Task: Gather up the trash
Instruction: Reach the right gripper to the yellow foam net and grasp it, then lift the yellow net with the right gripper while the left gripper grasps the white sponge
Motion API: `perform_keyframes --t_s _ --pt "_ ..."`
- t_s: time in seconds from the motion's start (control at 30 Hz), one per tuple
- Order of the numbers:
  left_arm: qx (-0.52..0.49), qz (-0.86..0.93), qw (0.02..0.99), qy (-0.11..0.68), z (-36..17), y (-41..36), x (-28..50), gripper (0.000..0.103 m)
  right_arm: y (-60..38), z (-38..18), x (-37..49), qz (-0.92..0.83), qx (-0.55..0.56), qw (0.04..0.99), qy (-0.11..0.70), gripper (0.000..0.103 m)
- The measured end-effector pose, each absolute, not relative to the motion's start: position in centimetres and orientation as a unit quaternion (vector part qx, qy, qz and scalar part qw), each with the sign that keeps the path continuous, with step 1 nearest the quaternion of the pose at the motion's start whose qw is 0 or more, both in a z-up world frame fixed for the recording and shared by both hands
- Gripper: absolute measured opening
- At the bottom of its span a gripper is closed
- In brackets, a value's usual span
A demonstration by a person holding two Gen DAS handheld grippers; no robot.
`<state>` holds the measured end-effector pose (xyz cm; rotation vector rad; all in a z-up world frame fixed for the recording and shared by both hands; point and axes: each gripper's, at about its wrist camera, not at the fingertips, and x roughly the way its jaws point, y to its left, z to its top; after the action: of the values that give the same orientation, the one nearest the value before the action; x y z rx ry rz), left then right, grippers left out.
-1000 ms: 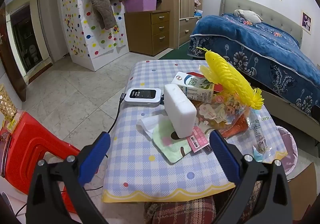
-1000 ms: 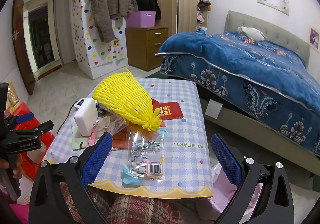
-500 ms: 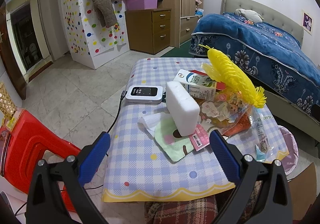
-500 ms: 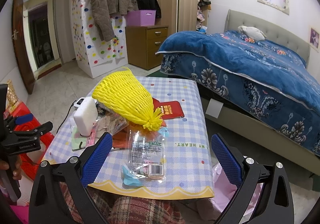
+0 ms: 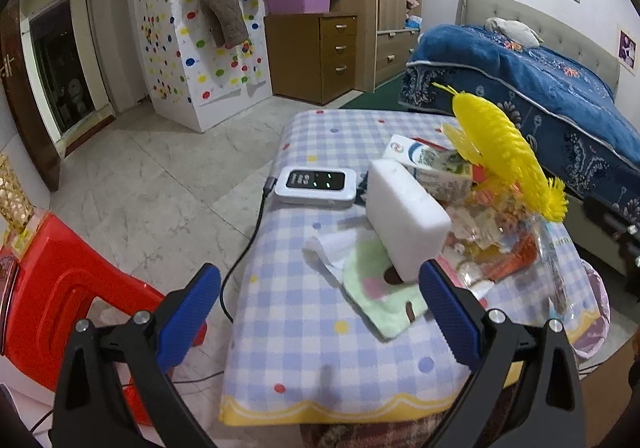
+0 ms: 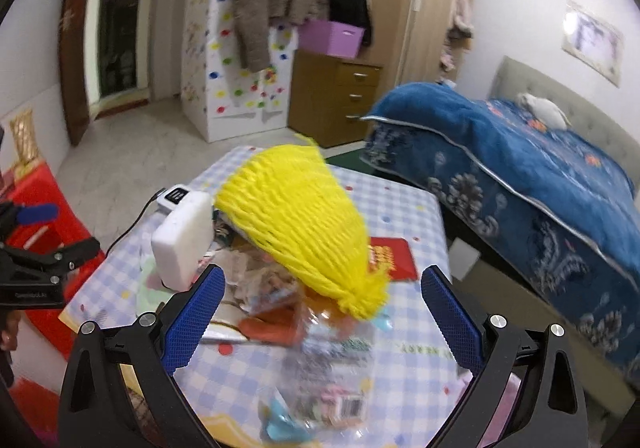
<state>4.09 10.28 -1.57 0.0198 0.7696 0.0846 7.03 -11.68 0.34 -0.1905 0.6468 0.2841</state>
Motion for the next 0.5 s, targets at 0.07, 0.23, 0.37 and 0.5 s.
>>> perform_keyframes --t_s 0.07,0.23,0.37,0.5 --pt "0.011 0.045 0.93 0.366 -1.4 10.5 4.6 0.096 -10.3 0.2 7.7 0.153 -0.107 0.932 0.309 0.092" --pt "0.0 0.028 0.927 0.373 -1.6 10.3 5.9 0.096 -7.5 -1.3 10.3 0.151 -0.175 0.922 0.309 0.091" --pt "-0.005 0.005 0.924 0.383 -2.5 9.6 6.3 0.096 -6.2 -2.2 12.2 0.14 -0.208 0.916 0.313 0.069" --pt "-0.001 -0.004 0.921 0.39 -3.2 9.1 6.2 0.096 -6.5 -2.0 13.5 0.127 -0.213 0.919 0.307 0.049"
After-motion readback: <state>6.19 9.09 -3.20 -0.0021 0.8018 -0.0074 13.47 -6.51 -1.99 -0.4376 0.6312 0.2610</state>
